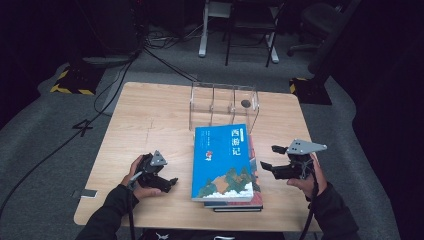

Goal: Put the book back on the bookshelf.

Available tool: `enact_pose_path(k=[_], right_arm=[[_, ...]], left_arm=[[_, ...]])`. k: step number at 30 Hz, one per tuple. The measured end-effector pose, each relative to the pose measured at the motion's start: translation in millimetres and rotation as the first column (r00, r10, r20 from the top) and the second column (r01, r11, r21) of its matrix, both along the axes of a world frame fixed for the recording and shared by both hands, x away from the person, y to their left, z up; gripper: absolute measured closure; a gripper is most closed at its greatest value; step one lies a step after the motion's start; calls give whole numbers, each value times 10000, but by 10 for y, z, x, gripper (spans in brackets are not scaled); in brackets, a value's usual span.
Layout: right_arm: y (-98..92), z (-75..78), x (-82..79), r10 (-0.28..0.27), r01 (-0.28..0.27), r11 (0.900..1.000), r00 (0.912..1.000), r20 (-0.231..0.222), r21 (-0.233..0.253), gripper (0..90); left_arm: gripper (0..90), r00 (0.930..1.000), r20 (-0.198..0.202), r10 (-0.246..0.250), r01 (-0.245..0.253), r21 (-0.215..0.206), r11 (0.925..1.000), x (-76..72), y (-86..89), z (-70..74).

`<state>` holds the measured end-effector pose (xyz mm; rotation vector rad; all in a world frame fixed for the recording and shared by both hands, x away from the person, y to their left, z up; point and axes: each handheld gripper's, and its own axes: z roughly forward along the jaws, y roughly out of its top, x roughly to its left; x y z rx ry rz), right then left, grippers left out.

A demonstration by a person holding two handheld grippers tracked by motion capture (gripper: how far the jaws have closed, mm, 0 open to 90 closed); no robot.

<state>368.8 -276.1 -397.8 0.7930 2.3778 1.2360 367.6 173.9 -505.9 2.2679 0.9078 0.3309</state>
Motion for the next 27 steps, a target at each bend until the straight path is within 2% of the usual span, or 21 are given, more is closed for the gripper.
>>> enact_pose_path(k=[4,11,17,21,23,25,26,27], right_arm=[[111,89,-37,388,-388,9992,9992,-21,21,260],[244,156,-92,715,-715,9974,9974,-29,33,259],[328,170,-119,917,-916,9958,9958,-70,35,258],[437,139,-140,1236,-1239,9923,9918,-338,-64,252],[487,106,-132,1375,-1383,9903,9892,-510,-122,252],[509,91,-123,1373,-1388,9901,9885,-630,-194,252],[529,75,-110,1375,-1395,9899,9882,-679,-264,251],[529,75,-110,1375,-1395,9899,9882,-679,-264,251]], left_arm=[[12,10000,-11,47,-47,-6,10000,-5,-3,0],[12,10000,-10,53,-53,0,10000,-6,-3,1],[13,10000,-14,76,-76,3,10000,-11,-4,2],[17,9998,49,177,-177,-47,9998,6,-18,0],[57,9996,86,287,-286,-156,9995,19,-11,10],[172,9994,149,318,-314,-262,9992,29,3,18],[172,9995,-2,308,-307,-604,9977,82,21,28],[157,9995,-2,308,-307,-604,9977,82,21,28]])
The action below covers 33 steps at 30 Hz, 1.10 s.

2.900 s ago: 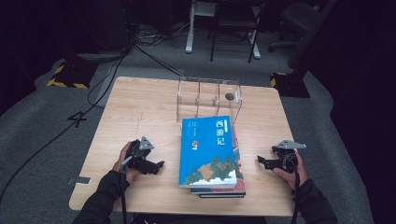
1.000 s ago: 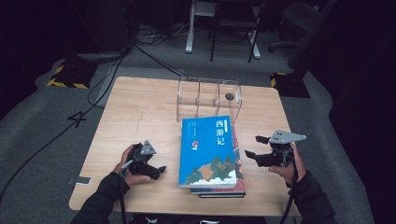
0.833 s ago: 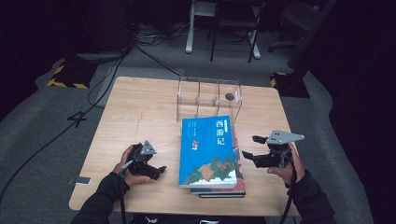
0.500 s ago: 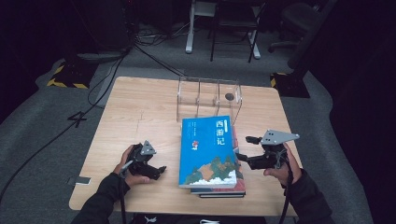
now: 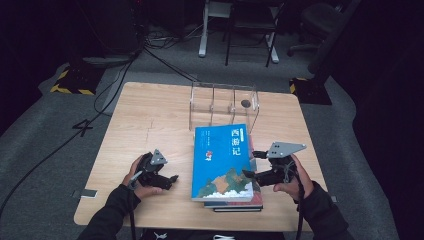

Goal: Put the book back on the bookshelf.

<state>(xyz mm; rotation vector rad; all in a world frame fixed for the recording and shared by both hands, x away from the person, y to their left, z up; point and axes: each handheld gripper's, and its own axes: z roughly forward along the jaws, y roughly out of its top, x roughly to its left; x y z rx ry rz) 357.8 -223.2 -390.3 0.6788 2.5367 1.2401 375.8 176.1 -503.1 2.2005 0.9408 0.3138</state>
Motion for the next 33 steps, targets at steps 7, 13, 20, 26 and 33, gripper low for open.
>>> enact_pose_path(k=[7,13,20,26,33], right_arm=[[89,-178,185,-114,85,9995,9949,-1006,-296,152],[71,-266,368,142,-135,9999,9758,-2183,47,46],[71,-309,447,519,-461,9985,9645,-2589,285,26],[90,-286,424,484,-468,9988,9723,-2287,124,26],[132,-231,371,617,-619,9981,9890,-1341,28,67]], left_arm=[[211,9992,255,-324,330,-265,9991,240,-150,77],[235,9988,404,-291,301,-224,9993,484,-334,101],[282,9992,294,-269,284,-515,9983,640,-428,74],[298,9990,436,35,-5,-667,9978,714,-447,78],[305,9994,328,128,-102,-807,9967,749,-446,60]])
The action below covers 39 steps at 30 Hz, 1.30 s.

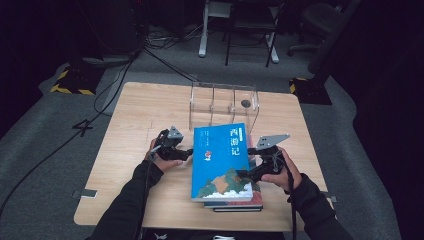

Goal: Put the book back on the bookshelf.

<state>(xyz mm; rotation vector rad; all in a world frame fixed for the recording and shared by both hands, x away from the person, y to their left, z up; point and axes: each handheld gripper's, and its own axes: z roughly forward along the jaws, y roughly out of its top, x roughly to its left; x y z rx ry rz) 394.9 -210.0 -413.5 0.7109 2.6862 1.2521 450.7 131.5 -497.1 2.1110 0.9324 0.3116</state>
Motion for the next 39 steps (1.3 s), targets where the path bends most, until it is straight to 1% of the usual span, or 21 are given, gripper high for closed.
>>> enact_pose_path(k=[4,6,8,9,10,12,14,16,18,21,24,25,26,27,28,30,31,33,35,37,39], right_arm=[[29,7,32,156,-158,9998,9998,102,119,76],[43,11,65,296,-297,9995,9995,71,111,81],[49,18,84,352,-352,9992,9994,13,179,92],[54,21,98,359,-359,9991,9994,0,209,97],[63,21,119,438,-437,9988,9990,-18,207,97],[71,15,163,394,-387,9985,9991,-163,392,124],[81,10,183,483,-474,9975,9987,-155,519,124],[86,11,188,545,-537,9969,9985,-114,570,125],[83,15,202,611,-607,9955,9981,-42,727,155],[90,27,255,782,-759,9933,9967,-231,871,185],[136,18,338,869,-818,9920,9950,-500,965,219],[159,12,368,938,-878,9913,9938,-593,979,239],[179,11,393,943,-882,9913,9938,-597,978,277],[195,14,415,923,-858,9912,9938,-622,1008,315],[207,18,436,943,-868,9901,9934,-648,1107,362],[215,13,489,995,-877,9856,9921,-761,1445,452],[228,3,507,1012,-876,9853,9909,-885,1467,458],[245,-11,521,1066,-925,9854,9898,-948,1429,470],[268,-36,541,1217,-1036,9818,9866,-1087,1592,514],[251,-17,539,1280,-1114,9788,9878,-884,1717,587],[243,5,516,1285,-1165,9782,9899,-606,1719,612]], left_arm=[[344,10000,80,-55,55,80,10000,38,-36,-12],[384,10000,-9,-96,96,-62,9999,51,-41,-13],[426,9999,-55,-140,140,-43,9999,54,-38,-8],[426,9998,-92,-165,163,-249,9996,60,-28,5],[483,9996,-58,-260,259,-208,9994,68,-28,13],[525,9993,-57,-381,380,-206,9991,68,-32,33],[594,9981,-43,-614,613,-219,9979,67,-36,37],[620,9976,-18,-697,697,-183,9974,70,-31,44],[658,9964,5,-853,853,-188,9962,71,-28,53],[692,9953,-139,-957,952,-320,9949,78,-24,63],[709,9953,-77,-969,964,-443,9943,78,5,95],[748,9951,-13,-985,981,-797,9920,83,37,111],[797,9966,22,-824,821,-1201,9894,86,71,142],[804,9979,62,-648,650,-1504,9865,96,102,175],[813,9980,-6,-639,630,-1571,9856,111,121,199],[828,9969,-36,-789,777,-1341,9879,123,87,188],[845,9963,-44,-861,846,-1398,9866,130,78,185],[859,9958,-107,-910,884,-1506,9846,143,69,184],[865,9959,-82,-900,883,-1285,9878,154,26,191],[866,9955,-37,-944,932,-1273,9875,170,4,198],[847,9964,-19,-853,844,-1246,9886,175,-7,218]])
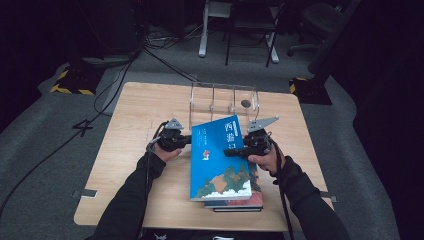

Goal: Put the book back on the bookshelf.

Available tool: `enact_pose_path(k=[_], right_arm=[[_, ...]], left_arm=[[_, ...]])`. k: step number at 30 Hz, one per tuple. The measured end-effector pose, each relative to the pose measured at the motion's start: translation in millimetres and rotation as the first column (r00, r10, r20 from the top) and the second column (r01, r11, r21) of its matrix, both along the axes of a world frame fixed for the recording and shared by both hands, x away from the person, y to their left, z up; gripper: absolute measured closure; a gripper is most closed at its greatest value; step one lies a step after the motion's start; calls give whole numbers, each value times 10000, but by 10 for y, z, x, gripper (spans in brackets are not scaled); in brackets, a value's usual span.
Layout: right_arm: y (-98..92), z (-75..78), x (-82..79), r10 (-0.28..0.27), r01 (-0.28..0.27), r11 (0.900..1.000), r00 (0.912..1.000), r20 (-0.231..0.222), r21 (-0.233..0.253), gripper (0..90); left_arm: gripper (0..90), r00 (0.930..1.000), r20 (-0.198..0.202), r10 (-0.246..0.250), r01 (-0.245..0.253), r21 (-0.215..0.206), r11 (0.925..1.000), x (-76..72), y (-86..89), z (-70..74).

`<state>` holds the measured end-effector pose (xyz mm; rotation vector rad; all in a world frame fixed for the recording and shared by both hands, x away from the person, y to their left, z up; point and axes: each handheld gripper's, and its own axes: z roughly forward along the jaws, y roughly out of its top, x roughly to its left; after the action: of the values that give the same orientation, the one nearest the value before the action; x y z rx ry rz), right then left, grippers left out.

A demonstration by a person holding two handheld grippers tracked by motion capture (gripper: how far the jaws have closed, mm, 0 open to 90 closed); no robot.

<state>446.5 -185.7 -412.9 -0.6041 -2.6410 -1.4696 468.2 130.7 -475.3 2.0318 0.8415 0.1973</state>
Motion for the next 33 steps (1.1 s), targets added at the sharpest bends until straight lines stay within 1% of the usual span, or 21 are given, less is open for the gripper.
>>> enact_pose_path(k=[3,5,6,7,8,9,10,13,15,16,17,18,20,21,23,24,25,27,29,31,33], right_arm=[[-20,49,-59,-63,59,10000,9988,477,67,634],[-34,86,-104,-116,110,9999,9969,781,81,637],[-34,86,-104,-116,110,9999,9969,781,81,637],[-44,98,-127,-180,171,9998,9959,888,117,637],[-57,109,-153,-218,204,9997,9945,1027,148,637],[-69,116,-171,-245,225,9996,9931,1144,190,638],[-77,119,-181,-280,255,9994,9927,1171,222,637],[-91,128,-205,-321,289,9992,9911,1290,268,638],[-105,141,-226,-337,289,9990,9893,1419,355,638],[-112,150,-233,-337,279,9988,9886,1465,414,638],[-122,167,-249,-318,245,9985,9873,1560,487,638],[-129,183,-266,-346,258,9982,9855,1660,550,640],[-141,212,-286,-384,282,9979,9820,1848,577,640],[-149,233,-298,-373,261,9979,9795,1978,588,642],[-170,282,-316,-451,298,9969,9745,2198,724,651],[-184,323,-329,-497,322,9966,9695,2400,764,659],[-194,351,-335,-521,333,9963,9674,2478,793,665],[-219,421,-343,-589,378,9958,9616,2682,833,681],[-237,478,-345,-630,431,9964,9528,2968,731,694],[-255,512,-331,-704,474,9957,9457,3172,796,708],[-258,533,-316,-832,583,9947,9397,3318,842,714]], left_arm=[[783,9999,63,120,-120,-20,9999,16,-21,67],[767,9997,176,172,-171,-45,9998,27,-40,110],[720,9997,176,172,-171,-45,9998,27,-40,110],[720,9994,114,325,-325,-33,9995,43,-47,133],[688,9998,29,188,-188,-102,9998,64,-44,151],[674,9997,69,249,-248,-70,9997,76,-57,159],[641,9996,8,283,-283,-19,9996,89,-83,170],[649,9996,-4,280,-280,4,9996,97,-105,190],[669,9999,14,115,-115,-136,9998,99,-103,225],[675,10000,6,49,-49,-314,9995,100,-101,248],[698,9999,52,-112,114,-399,9991,94,-104,282],[743,9998,68,-182,186,-514,9985,83,-111,311],[796,9994,230,-250,263,-575,9980,64,-130,369],[826,9991,260,-344,361,-711,9968,57,-130,409],[863,9987,332,-397,434,-1215,9916,50,-119,511],[876,9981,446,-434,490,-1346,9897,49,-120,548],[889,9971,582,-480,558,-1409,9884,44,-123,602],[892,9954,840,-451,559,-1316,9897,35,-135,712],[892,9915,1144,-626,744,-1024,9920,35,-146,830],[893,9899,1282,-607,715,-817,9941,55,-156,907],[896,9891,1390,-478,577,-680,9960,68,-177,972]])
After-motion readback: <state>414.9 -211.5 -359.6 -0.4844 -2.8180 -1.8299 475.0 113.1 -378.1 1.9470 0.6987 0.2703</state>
